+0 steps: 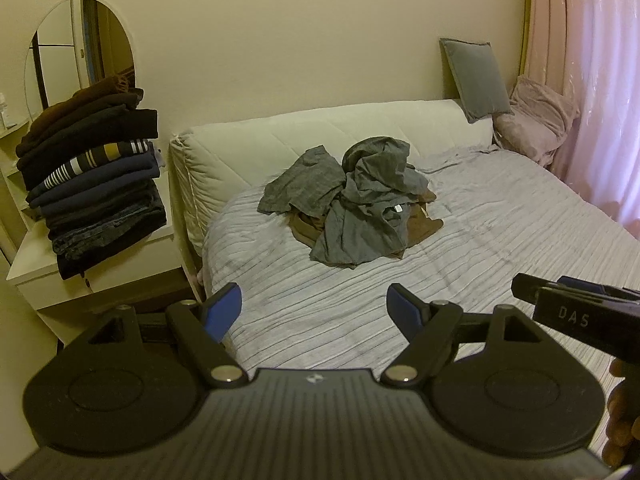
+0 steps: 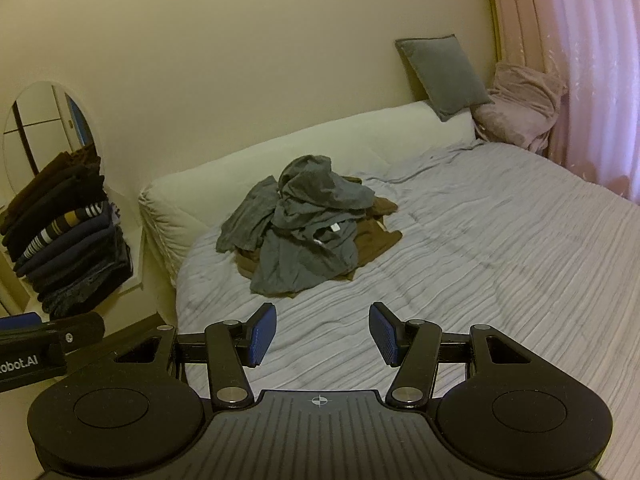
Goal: Fold clothes
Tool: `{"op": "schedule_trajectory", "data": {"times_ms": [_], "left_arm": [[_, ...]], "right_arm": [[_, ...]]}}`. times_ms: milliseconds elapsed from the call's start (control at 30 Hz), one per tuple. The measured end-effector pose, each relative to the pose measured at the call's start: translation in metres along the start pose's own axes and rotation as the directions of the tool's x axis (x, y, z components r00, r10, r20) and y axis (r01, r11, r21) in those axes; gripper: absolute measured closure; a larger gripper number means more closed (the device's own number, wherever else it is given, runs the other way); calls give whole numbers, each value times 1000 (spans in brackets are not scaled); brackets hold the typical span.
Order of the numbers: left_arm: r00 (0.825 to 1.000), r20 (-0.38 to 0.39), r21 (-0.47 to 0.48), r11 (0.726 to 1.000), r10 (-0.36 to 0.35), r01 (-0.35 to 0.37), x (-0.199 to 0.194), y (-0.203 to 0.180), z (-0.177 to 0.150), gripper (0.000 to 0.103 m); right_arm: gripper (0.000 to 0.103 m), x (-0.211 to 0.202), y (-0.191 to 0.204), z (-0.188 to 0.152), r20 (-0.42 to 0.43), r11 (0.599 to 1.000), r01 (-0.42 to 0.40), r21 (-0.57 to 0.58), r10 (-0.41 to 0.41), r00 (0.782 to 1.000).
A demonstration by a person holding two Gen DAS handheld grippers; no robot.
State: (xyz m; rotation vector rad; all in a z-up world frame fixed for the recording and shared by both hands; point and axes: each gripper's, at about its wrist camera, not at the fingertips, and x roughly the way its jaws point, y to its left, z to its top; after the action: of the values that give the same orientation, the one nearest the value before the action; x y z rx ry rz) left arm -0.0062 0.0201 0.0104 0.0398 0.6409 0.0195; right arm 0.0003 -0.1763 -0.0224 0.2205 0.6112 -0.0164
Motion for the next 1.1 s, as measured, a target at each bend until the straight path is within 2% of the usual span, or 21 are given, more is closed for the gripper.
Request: {"op": "schedule_trajectory", "data": {"times_ms": [433,1100], "left_arm": [[999,-21,-1,999,-49,49,8,-3,-3,26],[998,-23,-17,998,-63,63,27,12,8,26]], "right_arm": [[48,-5,-7,4,26,1000,30,9,-30,999],[47,11,-3,7,19,999,38,26,-39,999]]}}
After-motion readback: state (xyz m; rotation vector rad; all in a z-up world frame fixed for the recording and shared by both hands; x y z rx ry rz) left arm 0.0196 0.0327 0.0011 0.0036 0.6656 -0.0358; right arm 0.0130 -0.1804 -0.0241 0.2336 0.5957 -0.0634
